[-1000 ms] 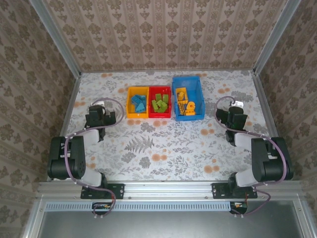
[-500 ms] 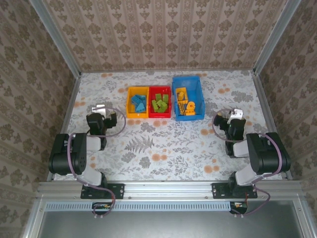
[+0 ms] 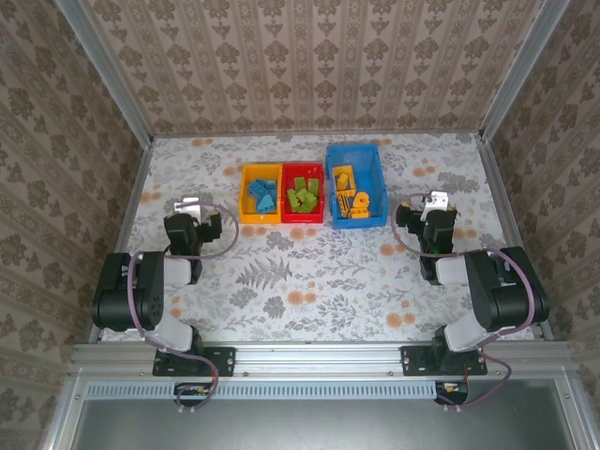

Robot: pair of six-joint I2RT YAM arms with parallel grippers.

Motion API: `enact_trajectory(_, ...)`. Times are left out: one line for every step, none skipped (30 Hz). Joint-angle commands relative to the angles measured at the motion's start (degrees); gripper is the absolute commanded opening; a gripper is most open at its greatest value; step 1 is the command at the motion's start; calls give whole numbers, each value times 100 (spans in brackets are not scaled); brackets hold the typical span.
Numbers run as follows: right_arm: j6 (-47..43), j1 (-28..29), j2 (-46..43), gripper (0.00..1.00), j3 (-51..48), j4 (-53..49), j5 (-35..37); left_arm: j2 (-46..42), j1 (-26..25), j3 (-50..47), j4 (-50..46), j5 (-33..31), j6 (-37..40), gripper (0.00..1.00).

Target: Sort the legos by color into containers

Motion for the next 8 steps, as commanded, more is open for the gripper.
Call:
enact_trajectory(-132,40,-45,100,-57,34,54,-34,29,92,131,80,51,100)
enact_trajectory(-149,39,-23,99,72,-181,11,-31,30,87,135,78,50,100)
enact_trajectory(-133,27,-20,100,103,-238,-33,-29,29,87,134,73,50,100)
enact_trajectory(-133,-3,-27,100,87,-217,-75,-29,29,88,131,75,50,100)
enact_trajectory(-133,4,-29,100,78,-205,-72,-26,35,94,135,79,48,100)
enact_trajectory(-133,5,-30,100,51,-162,-76,-33,33,85,125,80,50,100)
enact_trajectory(-118,-4,-43,100,7,-99,-51,-27,29,95,128,79,53,100)
enact_trajectory(-113,-4,-38,100,-47,19,-18,-31,32,88,131,80,50,100)
